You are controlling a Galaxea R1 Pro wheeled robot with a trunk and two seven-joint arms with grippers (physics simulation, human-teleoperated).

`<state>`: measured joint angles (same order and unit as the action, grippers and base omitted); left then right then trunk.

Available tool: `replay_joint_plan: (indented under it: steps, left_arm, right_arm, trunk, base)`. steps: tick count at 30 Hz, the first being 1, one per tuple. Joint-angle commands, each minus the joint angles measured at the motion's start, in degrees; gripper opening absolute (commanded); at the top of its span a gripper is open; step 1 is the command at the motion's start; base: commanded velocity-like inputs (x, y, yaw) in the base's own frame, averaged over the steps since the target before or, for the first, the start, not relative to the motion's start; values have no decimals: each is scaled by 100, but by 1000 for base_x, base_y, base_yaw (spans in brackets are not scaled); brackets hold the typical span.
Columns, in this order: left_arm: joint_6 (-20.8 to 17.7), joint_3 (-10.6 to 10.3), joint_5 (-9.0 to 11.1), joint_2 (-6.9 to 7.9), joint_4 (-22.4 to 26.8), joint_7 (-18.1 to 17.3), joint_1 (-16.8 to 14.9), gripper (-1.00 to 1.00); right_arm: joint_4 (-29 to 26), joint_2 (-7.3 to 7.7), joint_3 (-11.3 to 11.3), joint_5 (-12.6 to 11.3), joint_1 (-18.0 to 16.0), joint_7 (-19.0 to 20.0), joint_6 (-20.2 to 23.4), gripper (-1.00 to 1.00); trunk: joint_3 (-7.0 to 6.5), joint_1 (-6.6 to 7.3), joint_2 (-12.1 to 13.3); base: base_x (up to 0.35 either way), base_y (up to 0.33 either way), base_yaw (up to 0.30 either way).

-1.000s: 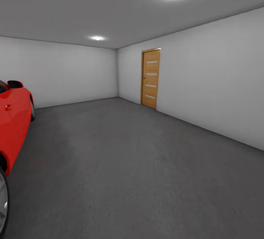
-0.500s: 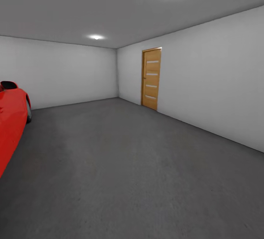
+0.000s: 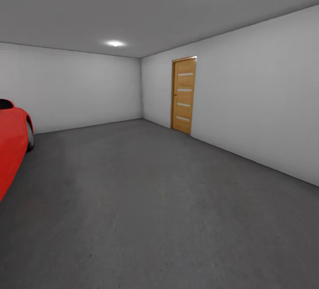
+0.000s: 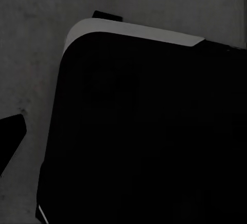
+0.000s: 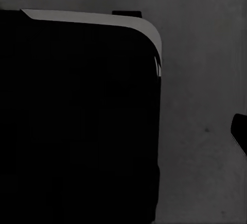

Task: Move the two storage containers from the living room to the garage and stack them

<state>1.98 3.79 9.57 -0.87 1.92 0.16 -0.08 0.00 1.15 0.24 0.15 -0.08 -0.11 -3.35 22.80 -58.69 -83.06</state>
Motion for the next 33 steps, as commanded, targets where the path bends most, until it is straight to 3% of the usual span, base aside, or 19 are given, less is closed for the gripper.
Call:
replay_joint_plan:
  steps: [1,33]
  left_arm:
    - [9,35,19,-1,1,2,-1,100]
    - [-5,35,27,8,1,2,-1,100]
  right_arm:
    - [0,-3,5,2,-1,0,-15,100]
    - [0,26,20,20,-1,-13,-51,100]
  trunk:
    - [5,-4,-2]
    - [5,-4,-2]
  base:
    - [324,58,0]
    - [324,70,0]
